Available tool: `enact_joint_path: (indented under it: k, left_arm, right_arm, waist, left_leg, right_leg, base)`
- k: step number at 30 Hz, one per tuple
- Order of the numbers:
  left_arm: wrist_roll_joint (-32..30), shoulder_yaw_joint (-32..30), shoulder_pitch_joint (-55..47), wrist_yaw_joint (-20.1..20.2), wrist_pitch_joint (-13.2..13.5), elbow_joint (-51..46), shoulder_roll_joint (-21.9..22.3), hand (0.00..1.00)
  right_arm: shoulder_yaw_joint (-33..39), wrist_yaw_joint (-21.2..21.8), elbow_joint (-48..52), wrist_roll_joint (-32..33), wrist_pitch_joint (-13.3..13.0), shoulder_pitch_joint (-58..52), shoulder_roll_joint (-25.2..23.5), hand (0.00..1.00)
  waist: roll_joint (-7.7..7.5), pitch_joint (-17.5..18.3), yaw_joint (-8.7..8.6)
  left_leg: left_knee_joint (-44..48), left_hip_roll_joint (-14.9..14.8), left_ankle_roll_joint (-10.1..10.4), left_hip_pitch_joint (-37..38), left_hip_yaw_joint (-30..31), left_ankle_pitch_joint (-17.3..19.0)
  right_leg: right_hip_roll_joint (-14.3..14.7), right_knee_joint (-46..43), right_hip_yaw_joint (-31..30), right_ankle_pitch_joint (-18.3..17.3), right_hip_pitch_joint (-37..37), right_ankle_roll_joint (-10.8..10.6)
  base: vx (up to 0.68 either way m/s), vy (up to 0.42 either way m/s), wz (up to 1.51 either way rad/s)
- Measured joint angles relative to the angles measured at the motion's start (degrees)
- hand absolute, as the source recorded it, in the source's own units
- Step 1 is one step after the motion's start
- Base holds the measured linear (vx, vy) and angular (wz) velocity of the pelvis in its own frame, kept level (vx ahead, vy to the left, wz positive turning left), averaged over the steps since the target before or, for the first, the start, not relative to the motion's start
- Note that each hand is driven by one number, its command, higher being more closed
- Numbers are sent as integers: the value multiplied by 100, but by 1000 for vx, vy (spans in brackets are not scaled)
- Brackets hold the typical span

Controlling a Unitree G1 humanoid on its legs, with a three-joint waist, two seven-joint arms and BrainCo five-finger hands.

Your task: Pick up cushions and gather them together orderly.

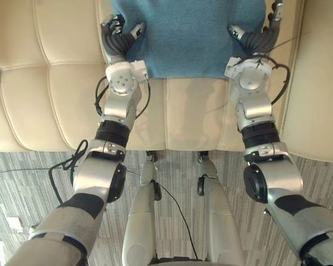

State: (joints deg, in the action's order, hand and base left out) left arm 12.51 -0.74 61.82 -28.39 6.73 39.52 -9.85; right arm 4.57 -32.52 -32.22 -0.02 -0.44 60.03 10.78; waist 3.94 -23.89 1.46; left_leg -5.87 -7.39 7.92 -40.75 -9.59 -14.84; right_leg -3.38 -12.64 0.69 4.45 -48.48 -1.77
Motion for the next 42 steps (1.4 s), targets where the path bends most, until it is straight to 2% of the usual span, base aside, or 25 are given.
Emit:
enact_joint_path:
  k: [4, 7, 11, 13, 17, 20, 22, 23, 25, 26, 30, 34, 37, 42]
  left_arm:
    - [0, 29, -825, 117, 3, -777, 1, 0]
    - [36, 65, -1655, 269, 37, -1565, -1, 0]
    - [335, 57, -2799, 559, 218, -2246, -10, 0]
    - [408, -7, -3588, 747, 250, -2480, -14, 0]
    - [460, -147, -4650, 1024, 238, -2534, 154, 0]
    - [446, -226, -5616, 1281, 172, -2509, 228, 0]
    - [340, -245, -6126, 1505, 134, -2104, 242, 0]
    - [141, -305, -6351, 1673, 69, -1546, 280, 0]
    - [-32, -354, -6466, 1775, -17, -1111, 306, 0]
    - [-292, -463, -6566, 1913, -103, -481, 383, 0]
    - [-746, -500, -6709, 2022, -217, 354, 454, 0]
    - [-1137, -564, -6730, 2104, -241, 1017, 455, 0]
    - [-1235, -733, -6723, 2098, -246, 1338, 455, 0]
    - [-1473, -730, -6738, 2098, -254, 1638, 450, 0]
  right_arm:
    - [-35, 117, 799, -1, 0, -866, -90, 0]
    - [-27, 349, 1579, 7, -5, -1819, -53, 0]
    - [-31, 707, 2511, 2, -73, -2984, 121, 0]
    - [-78, 942, 2831, -2, -123, -3646, 110, 0]
    - [-174, 1360, 3138, -6, -159, -4728, 34, 0]
    - [-297, 1807, 3087, -12, -216, -5588, -78, 0]
    - [-281, 2075, 2669, -70, -324, -6083, -260, 0]
    - [-243, 2295, 2007, -197, -353, -6328, -374, 0]
    - [-241, 2415, 1418, -241, -338, -6426, -446, 0]
    - [-210, 2568, 603, -279, -326, -6532, -567, 0]
    - [131, 2689, -555, -422, -279, -6619, -801, 0]
    - [533, 2686, -1622, -460, -225, -6604, -828, 0]
    - [747, 2666, -2115, -456, -165, -6578, -823, 0]
    - [885, 2586, -2362, -447, -100, -6534, -785, 0]
  waist:
    - [-5, 3, 28]
    - [-10, 6, 13]
    - [-58, 44, 8]
    - [-205, 159, -7]
    - [-336, 309, -17]
    - [-431, 631, -6]
    - [-453, 1032, -13]
    - [-449, 1276, -53]
    - [-454, 1374, -95]
    - [-467, 1508, -108]
    - [-466, 1664, -134]
    - [-475, 1818, -147]
    - [-467, 1893, -148]
    - [-456, 2010, -179]
  left_leg:
    - [1, 21, -30, 243, -134, 22]
    - [1, 22, -46, 576, -134, 33]
    - [4, 18, -177, 1121, -134, 203]
    - [78, 36, -230, 1383, -169, 341]
    - [442, 34, -242, 1760, -75, 605]
    - [505, 62, -243, 2236, -77, 822]
    - [499, 68, -256, 2453, -70, 955]
    - [482, 84, -250, 2604, -33, 964]
    - [430, 87, -246, 2747, -9, 980]
    - [301, 88, -246, 2942, -24, 979]
    - [121, 103, -246, 3258, -95, 979]
    - [4, 159, -243, 3547, -167, 999]
    - [2, 164, -241, 3755, -209, 1050]
    - [-1, 174, -226, 4000, -236, 1108]
  right_leg:
    - [-10, -230, -103, -136, 72, -5]
    - [-25, -536, -51, -366, 288, 33]
    - [-46, -750, 43, -631, 764, 53]
    - [-72, -821, 45, -743, 1017, 58]
    - [-147, -743, 244, -858, 1684, 24]
    - [-184, -599, 276, -975, 2271, -24]
    - [-180, -372, 299, -989, 2592, -44]
    - [-185, -146, 343, -979, 2856, -58]
    - [-182, 25, 377, -953, 3065, -87]
    - [-159, 296, 379, -861, 3308, -112]
    - [-113, 735, 326, -659, 3722, -163]
    - [-105, 1109, 240, -512, 4089, -194]
    - [-101, 1241, 178, -473, 4275, -200]
    - [-102, 1326, 118, -456, 4514, -203]
  base:
    - [-3, -13, -7]
    - [17, -58, 9]
    - [23, -80, 9]
    - [31, -51, 3]
    - [89, -36, 18]
    - [133, 9, 7]
    - [117, 27, 3]
    - [131, 31, 8]
    - [113, 32, 6]
    - [88, 34, -2]
    - [86, 25, -10]
    - [52, 32, -10]
    - [16, 18, -15]
    - [-2, 7, -4]
